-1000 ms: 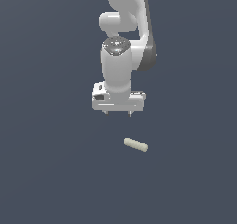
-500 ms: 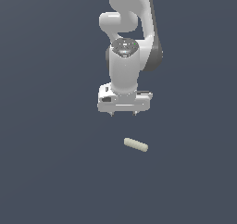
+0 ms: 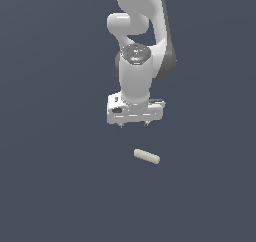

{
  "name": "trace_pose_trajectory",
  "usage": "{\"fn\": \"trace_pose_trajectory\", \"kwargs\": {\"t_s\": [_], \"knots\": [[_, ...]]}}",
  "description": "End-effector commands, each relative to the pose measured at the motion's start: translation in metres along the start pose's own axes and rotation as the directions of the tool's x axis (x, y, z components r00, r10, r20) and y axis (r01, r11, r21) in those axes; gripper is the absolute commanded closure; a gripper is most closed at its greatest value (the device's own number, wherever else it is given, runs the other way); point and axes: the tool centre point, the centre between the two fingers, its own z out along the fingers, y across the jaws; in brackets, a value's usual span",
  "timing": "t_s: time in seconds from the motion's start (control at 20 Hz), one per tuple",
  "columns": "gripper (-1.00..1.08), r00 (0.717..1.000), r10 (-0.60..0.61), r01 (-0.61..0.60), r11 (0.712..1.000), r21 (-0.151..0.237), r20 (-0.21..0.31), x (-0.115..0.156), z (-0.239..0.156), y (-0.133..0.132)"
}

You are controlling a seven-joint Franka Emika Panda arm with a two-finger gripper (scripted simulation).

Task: Pick up the object and move it to a goal position.

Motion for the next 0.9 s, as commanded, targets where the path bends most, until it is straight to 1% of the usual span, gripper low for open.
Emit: {"fn": "trace_pose_trajectory", "kwargs": {"t_s": [0.0,0.25,0.45,0.65,0.85], "knots": [[-0.92,0.999,-0.036,0.036,0.999,-0.002,0.002,0.003,0.003,-0.002],[-0.92,0.99,-0.142,0.142,0.99,-0.007,0.007,0.011,0.012,-0.006],[-0.92,0.967,-0.254,0.254,0.967,-0.01,0.013,0.019,0.022,-0.012],[-0.92,0.926,-0.376,0.376,0.926,-0.012,0.019,0.028,0.034,-0.018],[-0.92,0.871,-0.491,0.491,0.871,-0.01,0.025,0.036,0.046,-0.024]]}}
